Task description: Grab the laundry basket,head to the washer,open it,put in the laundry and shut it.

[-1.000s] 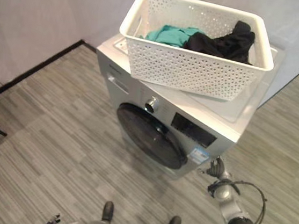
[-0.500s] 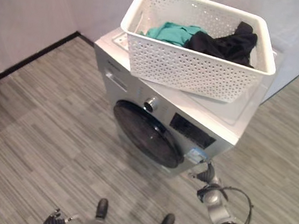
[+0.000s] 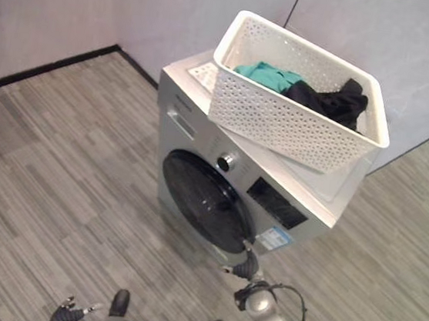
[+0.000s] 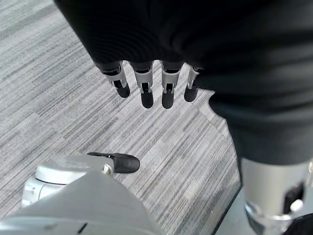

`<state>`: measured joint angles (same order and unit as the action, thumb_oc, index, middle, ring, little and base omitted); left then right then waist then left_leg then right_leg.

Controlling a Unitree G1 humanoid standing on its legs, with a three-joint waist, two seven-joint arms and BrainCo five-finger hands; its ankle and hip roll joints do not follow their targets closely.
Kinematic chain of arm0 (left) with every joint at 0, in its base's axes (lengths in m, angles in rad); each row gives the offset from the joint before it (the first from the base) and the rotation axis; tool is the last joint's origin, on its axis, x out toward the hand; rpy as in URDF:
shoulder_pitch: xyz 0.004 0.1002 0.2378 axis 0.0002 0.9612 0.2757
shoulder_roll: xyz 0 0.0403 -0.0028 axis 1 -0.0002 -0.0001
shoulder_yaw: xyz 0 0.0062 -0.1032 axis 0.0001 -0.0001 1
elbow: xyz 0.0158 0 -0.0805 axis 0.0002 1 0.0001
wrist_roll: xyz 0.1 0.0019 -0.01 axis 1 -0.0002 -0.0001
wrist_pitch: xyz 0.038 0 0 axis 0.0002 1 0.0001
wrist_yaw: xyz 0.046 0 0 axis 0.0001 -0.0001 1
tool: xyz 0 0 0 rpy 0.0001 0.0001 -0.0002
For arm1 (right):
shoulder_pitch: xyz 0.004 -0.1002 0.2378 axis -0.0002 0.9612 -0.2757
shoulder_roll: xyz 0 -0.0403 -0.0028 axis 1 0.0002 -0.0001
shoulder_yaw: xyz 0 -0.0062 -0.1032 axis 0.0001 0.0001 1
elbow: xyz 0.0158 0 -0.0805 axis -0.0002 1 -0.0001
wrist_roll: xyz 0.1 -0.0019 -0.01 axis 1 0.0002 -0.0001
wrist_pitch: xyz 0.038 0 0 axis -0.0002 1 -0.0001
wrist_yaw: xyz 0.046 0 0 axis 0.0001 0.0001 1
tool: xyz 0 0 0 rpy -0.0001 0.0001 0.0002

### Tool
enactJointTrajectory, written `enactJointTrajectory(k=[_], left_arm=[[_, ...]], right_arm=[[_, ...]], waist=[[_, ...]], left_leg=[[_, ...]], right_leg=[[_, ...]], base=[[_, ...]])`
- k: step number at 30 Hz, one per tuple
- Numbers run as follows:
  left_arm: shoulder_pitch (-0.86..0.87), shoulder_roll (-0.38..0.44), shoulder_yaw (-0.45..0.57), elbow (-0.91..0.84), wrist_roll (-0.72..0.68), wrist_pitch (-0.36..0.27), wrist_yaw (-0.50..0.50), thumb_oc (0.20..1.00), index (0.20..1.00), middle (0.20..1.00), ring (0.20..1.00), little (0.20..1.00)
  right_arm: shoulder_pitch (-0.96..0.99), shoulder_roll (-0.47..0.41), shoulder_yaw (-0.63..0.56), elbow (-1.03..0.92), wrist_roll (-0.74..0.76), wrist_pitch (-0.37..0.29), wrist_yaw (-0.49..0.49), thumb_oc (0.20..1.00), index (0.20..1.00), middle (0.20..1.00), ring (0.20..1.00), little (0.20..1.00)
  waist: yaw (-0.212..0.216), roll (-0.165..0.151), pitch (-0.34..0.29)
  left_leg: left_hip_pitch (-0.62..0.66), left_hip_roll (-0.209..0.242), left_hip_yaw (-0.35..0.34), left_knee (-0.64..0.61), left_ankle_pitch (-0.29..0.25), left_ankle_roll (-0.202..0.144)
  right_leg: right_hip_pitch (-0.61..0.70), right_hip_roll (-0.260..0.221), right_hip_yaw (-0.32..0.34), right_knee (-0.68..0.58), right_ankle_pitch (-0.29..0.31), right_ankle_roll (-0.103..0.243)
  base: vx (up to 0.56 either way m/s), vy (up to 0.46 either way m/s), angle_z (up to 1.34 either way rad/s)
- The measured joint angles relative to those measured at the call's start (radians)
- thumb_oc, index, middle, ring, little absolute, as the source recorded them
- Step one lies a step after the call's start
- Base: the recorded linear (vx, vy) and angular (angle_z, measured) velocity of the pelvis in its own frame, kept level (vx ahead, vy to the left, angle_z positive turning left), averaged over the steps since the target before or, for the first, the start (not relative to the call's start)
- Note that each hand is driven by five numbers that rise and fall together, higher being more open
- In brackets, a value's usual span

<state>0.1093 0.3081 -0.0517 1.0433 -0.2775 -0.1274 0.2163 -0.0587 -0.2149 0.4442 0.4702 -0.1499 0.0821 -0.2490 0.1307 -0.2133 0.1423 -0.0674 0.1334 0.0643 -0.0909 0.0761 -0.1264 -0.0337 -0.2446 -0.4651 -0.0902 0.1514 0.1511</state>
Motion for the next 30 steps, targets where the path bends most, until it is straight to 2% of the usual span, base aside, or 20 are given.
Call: enactJointTrajectory(k=[4, 10, 15, 21, 23, 24, 25, 30], left_arm=[[0.0, 0.0, 0.0, -0.002, -0.029, -0.001, 0.006, 1.0, 1.0, 1.0, 1.0, 1.0], [0.009, -0.001, -0.001, -0.005, -0.03, -0.004, 0.006, 1.0, 1.0, 1.0, 1.0, 1.0], [0.009, -0.003, -0.01, -0.015, -0.038, -0.009, 0.006, 1.0, 1.0, 1.0, 1.0, 1.0], [0.013, -0.007, -0.019, -0.039, -0.04, -0.022, 0.006, 1.0, 1.0, 1.0, 1.0, 1.0], [0.008, -0.007, -0.047, -0.053, -0.068, -0.042, 0.005, 1.0, 1.0, 1.0, 1.0, 1.0], [0.015, -0.003, -0.099, -0.079, -0.075, -0.045, 0.005, 1.0, 1.0, 1.0, 1.0, 1.0], [0.001, -0.001, -0.13, -0.093, -0.075, -0.046, 0.003, 1.0, 1.0, 1.0, 1.0, 1.0], [-0.04, -0.01, -0.127, -0.1, -0.076, -0.057, 0.001, 1.0, 1.0, 1.0, 1.0, 1.0]], right_arm=[[-0.041, -0.002, -0.032, 0.019, 0.0, 0.0, -0.014, 1.0, 1.0, 1.0, 1.0, 1.0], [-0.127, -0.043, -0.072, 0.08, -0.001, 0.002, -0.06, 1.0, 1.0, 1.0, 1.0, 1.0], [-0.182, -0.062, -0.076, 0.09, -0.001, 0.001, -0.099, 1.0, 1.0, 1.0, 1.0, 1.0], [-0.217, -0.069, -0.092, 0.14, -0.001, 0.001, -0.15, 1.0, 1.0, 1.0, 1.0, 1.0], [-0.288, -0.065, -0.09, 0.222, 0.002, 0.0, -0.173, 1.0, 1.0, 1.0, 1.0, 1.0], [-0.353, -0.047, -0.044, 0.331, 0.019, -0.014, -0.242, 1.0, 1.0, 1.0, 1.0, 1.0], [-0.408, -0.022, -0.026, 0.392, 0.032, -0.033, -0.276, 1.0, 1.0, 1.0, 1.0, 1.0], [-0.488, -0.011, -0.045, 0.417, 0.107, -0.02, -0.291, 1.0, 1.0, 1.0, 1.0, 1.0]], waist=[[0.009, 0.006, 0.004], [0.025, 0.043, 0.03], [0.036, 0.079, 0.029], [0.05, 0.091, 0.037], [0.051, 0.095, 0.043], [0.052, 0.115, 0.054], [0.045, 0.122, 0.058], [0.047, 0.135, 0.066]], left_leg=[[-0.001, -0.002, -0.001, 0.0, 0.0, 0.0], [-0.017, -0.005, -0.008, 0.001, -0.001, 0.003], [-0.082, -0.007, -0.054, 0.018, 0.004, 0.001], [-0.114, -0.021, -0.083, 0.023, 0.007, 0.004], [-0.153, -0.028, -0.085, 0.036, 0.007, 0.005], [-0.18, -0.031, -0.096, 0.051, 0.011, 0.007], [-0.213, -0.029, -0.105, 0.053, 0.008, 0.003], [-0.271, -0.029, -0.138, 0.05, 0.014, 0.001]], right_leg=[[0.0, -0.001, -0.001, 0.0, 0.002, 0.001], [-0.003, -0.006, -0.01, -0.006, 0.001, 0.001], [-0.033, -0.003, -0.05, 0.0, 0.001, 0.001], [-0.041, -0.014, -0.071, 0.0, 0.0, 0.002], [-0.072, -0.022, -0.07, 0.0, 0.001, 0.001], [-0.081, -0.023, -0.073, -0.008, 0.007, 0.003], [-0.11, -0.025, -0.073, -0.009, 0.005, -0.005], [-0.172, -0.021, -0.068, -0.009, 0.007, -0.006]], base=[[0.0, 0.0, 0.0], [-0.01, -0.01, 0.04], [-0.01, -0.01, 0.23], [0.0, -0.012, 0.16], [-0.06, -0.013, 0.07], [-0.1, 0.013, 0.07], [-0.03, 0.004, 0.07], [0.0, -0.005, 0.04]])
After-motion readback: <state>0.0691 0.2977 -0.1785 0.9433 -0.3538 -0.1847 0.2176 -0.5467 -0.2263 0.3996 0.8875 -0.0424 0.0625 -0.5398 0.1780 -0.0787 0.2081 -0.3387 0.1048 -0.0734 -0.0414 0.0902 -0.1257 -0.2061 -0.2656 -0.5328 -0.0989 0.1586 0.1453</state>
